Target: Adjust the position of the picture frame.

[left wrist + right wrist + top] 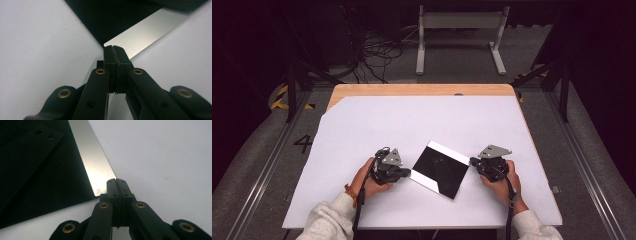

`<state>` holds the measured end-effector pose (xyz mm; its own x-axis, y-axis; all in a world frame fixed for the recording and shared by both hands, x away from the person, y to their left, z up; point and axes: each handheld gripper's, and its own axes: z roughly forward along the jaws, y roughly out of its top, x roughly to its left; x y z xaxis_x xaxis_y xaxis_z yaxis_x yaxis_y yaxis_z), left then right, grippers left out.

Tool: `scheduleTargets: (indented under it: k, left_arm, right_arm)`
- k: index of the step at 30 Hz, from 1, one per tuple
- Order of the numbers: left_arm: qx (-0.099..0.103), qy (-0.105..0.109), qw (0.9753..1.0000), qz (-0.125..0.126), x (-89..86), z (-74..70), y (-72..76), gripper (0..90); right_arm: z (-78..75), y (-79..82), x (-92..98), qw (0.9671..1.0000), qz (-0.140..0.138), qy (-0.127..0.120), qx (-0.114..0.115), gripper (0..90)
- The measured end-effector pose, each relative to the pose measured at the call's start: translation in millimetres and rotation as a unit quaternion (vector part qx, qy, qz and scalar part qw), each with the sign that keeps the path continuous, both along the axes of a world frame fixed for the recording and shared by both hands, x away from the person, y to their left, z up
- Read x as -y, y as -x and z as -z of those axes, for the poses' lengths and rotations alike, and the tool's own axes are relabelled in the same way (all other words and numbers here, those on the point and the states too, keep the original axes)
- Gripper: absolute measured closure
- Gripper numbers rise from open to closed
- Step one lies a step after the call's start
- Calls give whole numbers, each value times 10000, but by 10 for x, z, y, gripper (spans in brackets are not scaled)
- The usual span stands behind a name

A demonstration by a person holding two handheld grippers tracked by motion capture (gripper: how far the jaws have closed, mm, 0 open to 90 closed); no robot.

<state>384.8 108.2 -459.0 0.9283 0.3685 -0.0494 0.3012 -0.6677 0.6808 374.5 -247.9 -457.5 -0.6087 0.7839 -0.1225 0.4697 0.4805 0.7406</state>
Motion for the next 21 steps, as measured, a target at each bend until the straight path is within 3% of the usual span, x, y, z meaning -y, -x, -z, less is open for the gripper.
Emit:
scheduleTargets:
  k: [11, 15, 21]
  left_arm:
    - [125, -90, 9999, 9, -44, 0, 141, 898]
    - [218, -119, 9997, 1, -44, -3, 158, 873]
    - [141, 33, 9999, -46, -70, 17, 98, 863]
  right_arm:
    - [12, -115, -71, 9999, 91, -105, 25, 900]
    - [-6, -78, -72, 10000, -47, -54, -23, 900]
    - [-50, 38, -74, 9995, -290, -60, -124, 900]
